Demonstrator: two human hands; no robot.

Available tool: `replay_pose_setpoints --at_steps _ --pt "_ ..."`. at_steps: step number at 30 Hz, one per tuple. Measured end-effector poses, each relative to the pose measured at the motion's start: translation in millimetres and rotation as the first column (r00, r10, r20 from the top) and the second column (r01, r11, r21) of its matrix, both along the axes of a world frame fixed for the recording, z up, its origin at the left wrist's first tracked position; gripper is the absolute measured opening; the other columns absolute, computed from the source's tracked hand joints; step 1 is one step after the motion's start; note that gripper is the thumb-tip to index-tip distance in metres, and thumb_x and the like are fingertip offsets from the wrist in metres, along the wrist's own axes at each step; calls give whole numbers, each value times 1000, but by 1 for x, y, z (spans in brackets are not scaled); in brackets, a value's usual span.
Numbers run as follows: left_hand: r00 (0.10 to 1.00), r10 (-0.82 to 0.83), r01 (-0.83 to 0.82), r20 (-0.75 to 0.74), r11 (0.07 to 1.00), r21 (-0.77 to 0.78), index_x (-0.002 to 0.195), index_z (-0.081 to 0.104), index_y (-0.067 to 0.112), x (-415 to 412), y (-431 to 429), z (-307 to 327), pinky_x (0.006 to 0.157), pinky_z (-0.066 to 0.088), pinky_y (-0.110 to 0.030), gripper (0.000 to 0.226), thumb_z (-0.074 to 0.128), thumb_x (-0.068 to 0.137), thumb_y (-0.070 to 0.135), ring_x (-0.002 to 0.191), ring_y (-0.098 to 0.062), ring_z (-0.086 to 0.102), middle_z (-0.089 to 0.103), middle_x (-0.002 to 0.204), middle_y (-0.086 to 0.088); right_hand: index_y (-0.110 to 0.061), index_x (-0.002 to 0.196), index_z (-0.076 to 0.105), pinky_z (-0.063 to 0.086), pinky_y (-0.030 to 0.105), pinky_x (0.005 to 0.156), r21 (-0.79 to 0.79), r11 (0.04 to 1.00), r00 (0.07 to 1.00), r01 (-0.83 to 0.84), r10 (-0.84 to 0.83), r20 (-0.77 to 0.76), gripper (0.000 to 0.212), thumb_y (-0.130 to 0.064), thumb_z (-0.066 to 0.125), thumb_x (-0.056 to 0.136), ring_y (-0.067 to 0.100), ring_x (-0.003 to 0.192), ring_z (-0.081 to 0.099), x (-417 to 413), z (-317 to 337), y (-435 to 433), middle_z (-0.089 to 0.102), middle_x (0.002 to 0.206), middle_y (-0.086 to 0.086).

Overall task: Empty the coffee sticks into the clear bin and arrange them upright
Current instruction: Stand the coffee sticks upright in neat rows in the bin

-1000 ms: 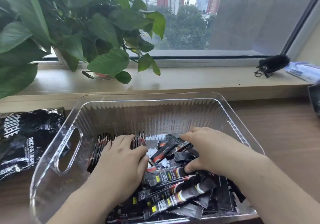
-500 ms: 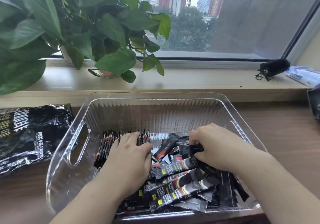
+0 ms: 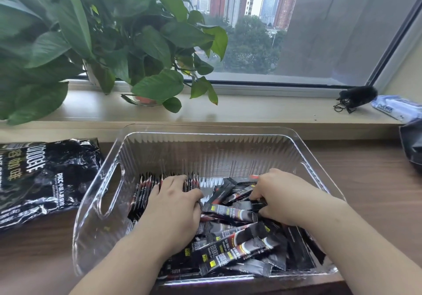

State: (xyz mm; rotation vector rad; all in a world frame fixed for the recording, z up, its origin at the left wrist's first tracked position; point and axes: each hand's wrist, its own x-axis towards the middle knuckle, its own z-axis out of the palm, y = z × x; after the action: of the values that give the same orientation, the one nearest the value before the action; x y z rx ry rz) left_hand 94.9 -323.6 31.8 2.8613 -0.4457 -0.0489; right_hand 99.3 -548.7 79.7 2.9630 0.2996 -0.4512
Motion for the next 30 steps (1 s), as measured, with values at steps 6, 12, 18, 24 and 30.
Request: replay_pose_setpoints --at_steps 6,12,18,24,30 --pt "1000 0 0 -9 1000 -5 138 48 39 1 0 0 122 13 -43 38 35 102 36 148 -22 11 22 160 -4 -14 94 71 50 33 71 -27 999 999 -33 33 -3 13 -26 69 88 28 96 60 3 3 4 65 88 4" --pt "1000 -2 2 -26 1000 -8 140 46 38 0 0 2 122 13 -45 40 35 102 35 149 -23 9 20 161 -5 -16 88 69 44 34 78 -41 999 994 -33 37 100 10 -22 62 88 29 106 54 -2 9 6 66 100 5" --pt "1000 5 -5 -26 1000 -6 143 43 40 0 2 2 122 13 -45 41 35 102 36 149 -22 9 19 161 -4 -22 98 69 42 37 86 -47 999 961 -24 36 274 15 -27 55 97 21 108 47 -10 30 10 56 107 -5" --pt "999 12 -12 -44 1000 -3 140 46 40 -1 1 3 122 11 -46 40 32 104 46 149 -22 8 19 161 -4 -29 107 75 44 36 97 207 978 884 -20 -79 460 18 -35 64 93 18 111 47 -10 49 11 62 112 -10" --pt "999 18 -18 -32 1000 -1 141 46 41 0 0 2 121 9 -47 40 33 103 44 149 -23 7 18 161 -4 -21 83 79 39 18 49 651 741 943 163 -311 118 11 -28 72 88 8 52 46 -10 56 52 58 61 -7"
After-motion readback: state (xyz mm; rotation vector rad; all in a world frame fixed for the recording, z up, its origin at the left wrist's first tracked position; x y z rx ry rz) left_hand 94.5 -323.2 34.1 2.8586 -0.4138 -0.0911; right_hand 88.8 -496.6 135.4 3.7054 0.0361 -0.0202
